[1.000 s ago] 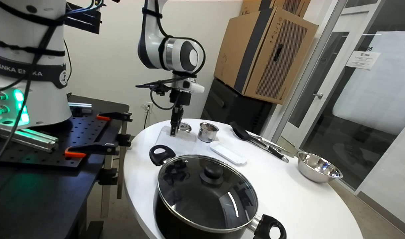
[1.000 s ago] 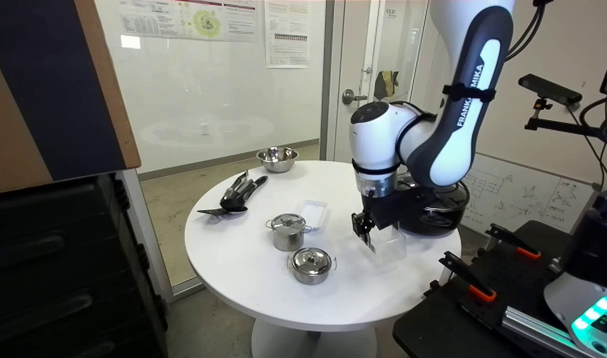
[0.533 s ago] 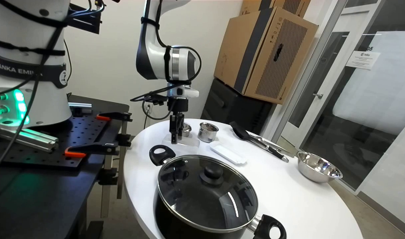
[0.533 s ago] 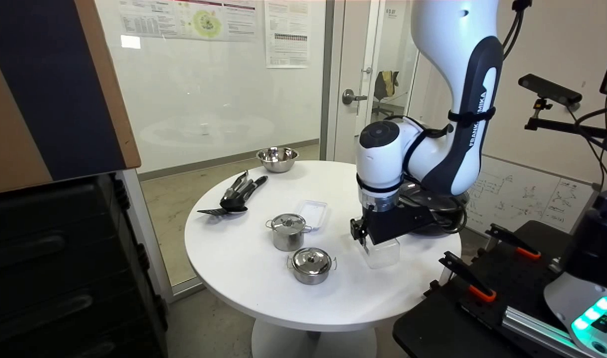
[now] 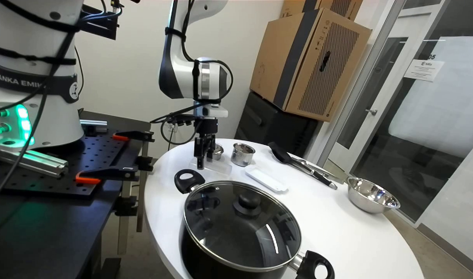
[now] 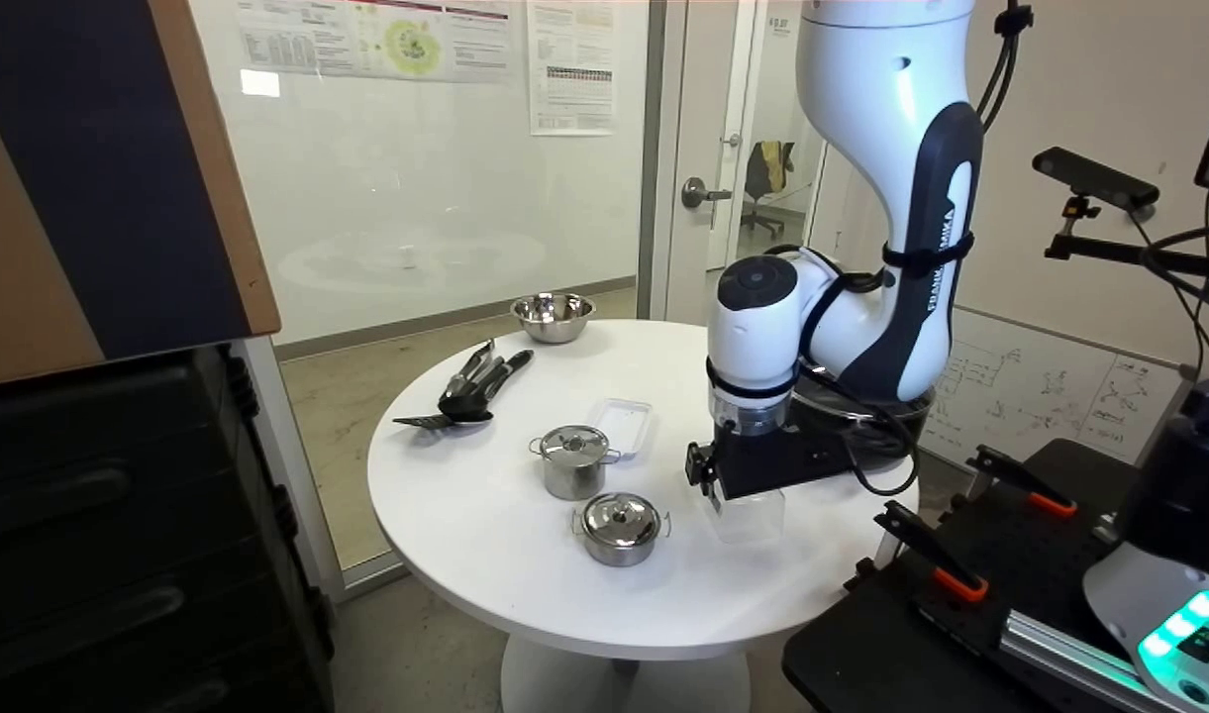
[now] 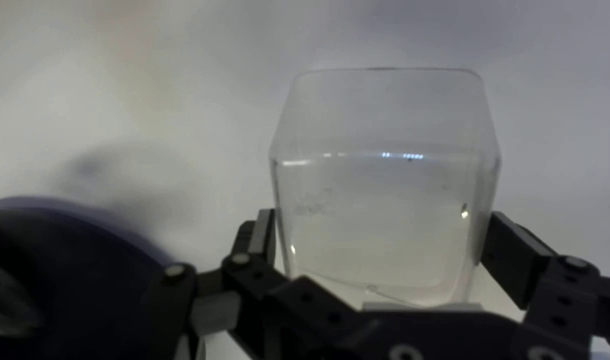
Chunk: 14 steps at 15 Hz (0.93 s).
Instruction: Put the clear box on the table
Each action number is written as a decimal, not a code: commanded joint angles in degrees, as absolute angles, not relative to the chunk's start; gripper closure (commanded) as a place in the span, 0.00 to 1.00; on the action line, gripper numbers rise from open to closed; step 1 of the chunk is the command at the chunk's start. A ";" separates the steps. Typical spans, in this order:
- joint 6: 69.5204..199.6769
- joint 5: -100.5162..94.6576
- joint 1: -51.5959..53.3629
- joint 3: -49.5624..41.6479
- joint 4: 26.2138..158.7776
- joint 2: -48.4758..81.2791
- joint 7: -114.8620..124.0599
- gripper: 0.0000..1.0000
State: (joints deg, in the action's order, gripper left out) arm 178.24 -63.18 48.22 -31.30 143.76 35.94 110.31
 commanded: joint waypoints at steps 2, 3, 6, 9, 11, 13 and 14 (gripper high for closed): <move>183.34 -64.58 49.02 -35.59 146.00 32.35 112.46 0.00; 184.65 -65.23 49.96 -37.42 146.97 30.51 112.47 0.00; 187.40 -66.49 51.85 -41.07 149.20 26.13 110.87 0.00; 187.34 -67.06 55.73 -44.68 150.20 22.35 112.09 0.00; 186.95 -65.64 58.28 -45.99 149.55 21.07 113.69 0.00; 187.10 -65.47 56.28 -44.29 148.45 22.85 112.15 0.00; 187.10 -65.40 57.10 -44.52 148.45 22.16 112.79 0.00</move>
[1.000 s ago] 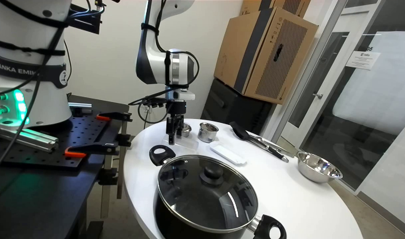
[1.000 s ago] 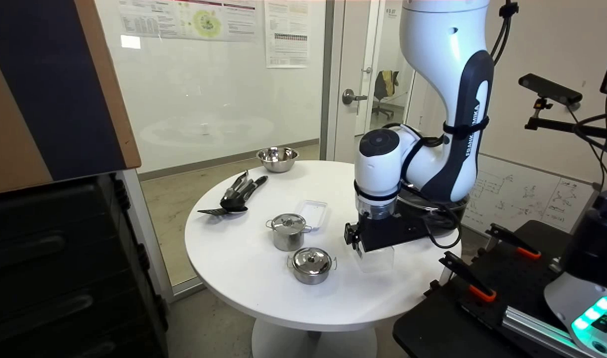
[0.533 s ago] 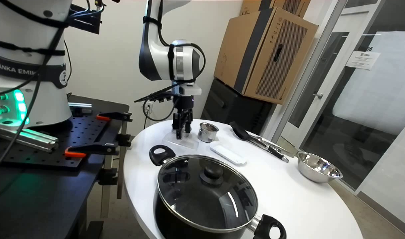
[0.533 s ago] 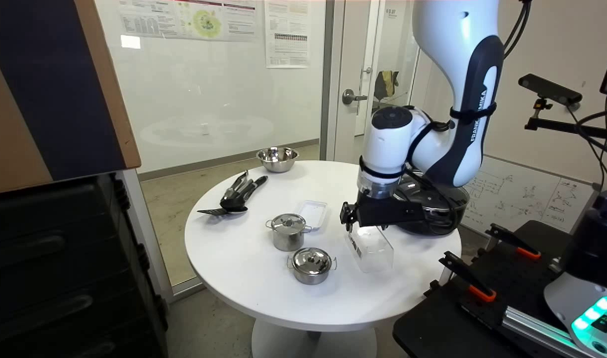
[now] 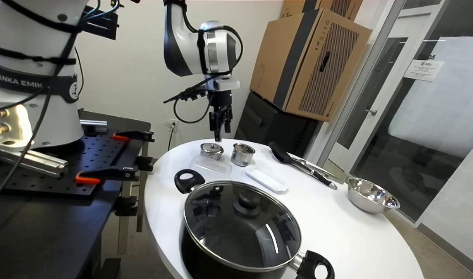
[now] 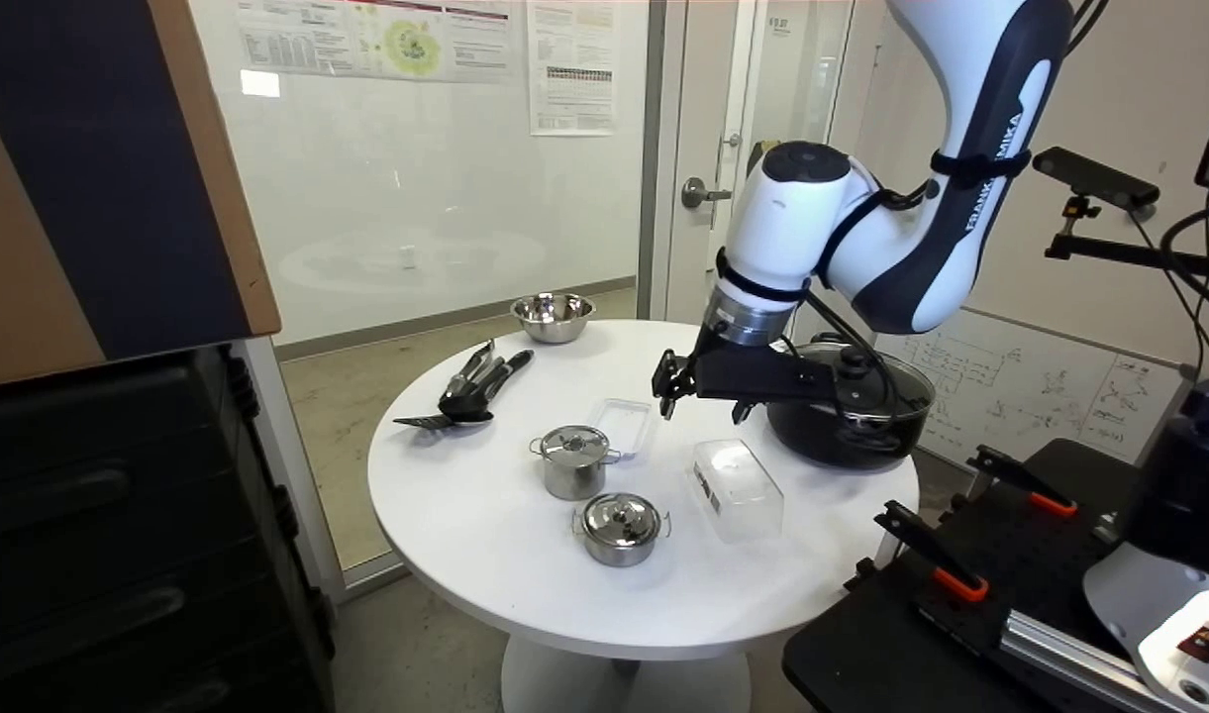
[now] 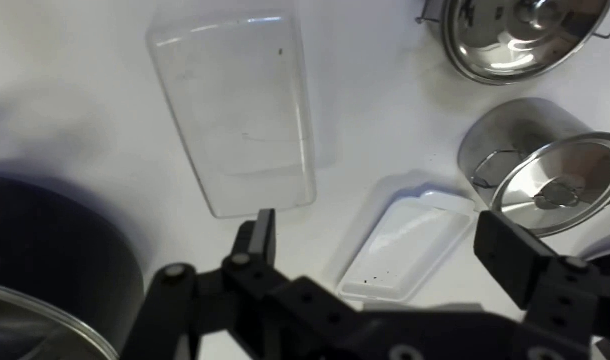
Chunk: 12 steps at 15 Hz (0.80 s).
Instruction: Put the clear box on the table
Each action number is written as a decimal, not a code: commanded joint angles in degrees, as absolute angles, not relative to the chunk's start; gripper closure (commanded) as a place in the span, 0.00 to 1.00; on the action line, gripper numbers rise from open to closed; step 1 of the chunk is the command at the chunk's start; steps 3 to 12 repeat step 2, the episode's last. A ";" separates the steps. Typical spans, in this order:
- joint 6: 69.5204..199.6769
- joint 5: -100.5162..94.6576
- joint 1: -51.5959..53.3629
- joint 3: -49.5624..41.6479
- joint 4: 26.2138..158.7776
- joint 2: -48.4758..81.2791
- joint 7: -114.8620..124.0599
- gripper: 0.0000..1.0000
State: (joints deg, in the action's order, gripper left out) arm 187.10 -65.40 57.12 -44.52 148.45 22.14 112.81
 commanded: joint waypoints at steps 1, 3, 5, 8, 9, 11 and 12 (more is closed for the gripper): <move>187.10 -65.39 57.54 -44.58 148.45 21.82 113.25 0.00; 187.09 -65.38 57.73 -44.59 148.45 21.72 113.51 0.00; 187.09 -65.38 57.73 -44.59 148.45 21.72 113.51 0.00; 187.09 -65.38 57.73 -44.59 148.45 21.72 113.51 0.00; 187.09 -65.38 57.73 -44.59 148.45 21.72 113.51 0.00; 187.09 -65.38 57.73 -44.59 148.45 21.72 113.51 0.00; 187.09 -65.38 57.73 -44.59 148.45 21.72 113.51 0.00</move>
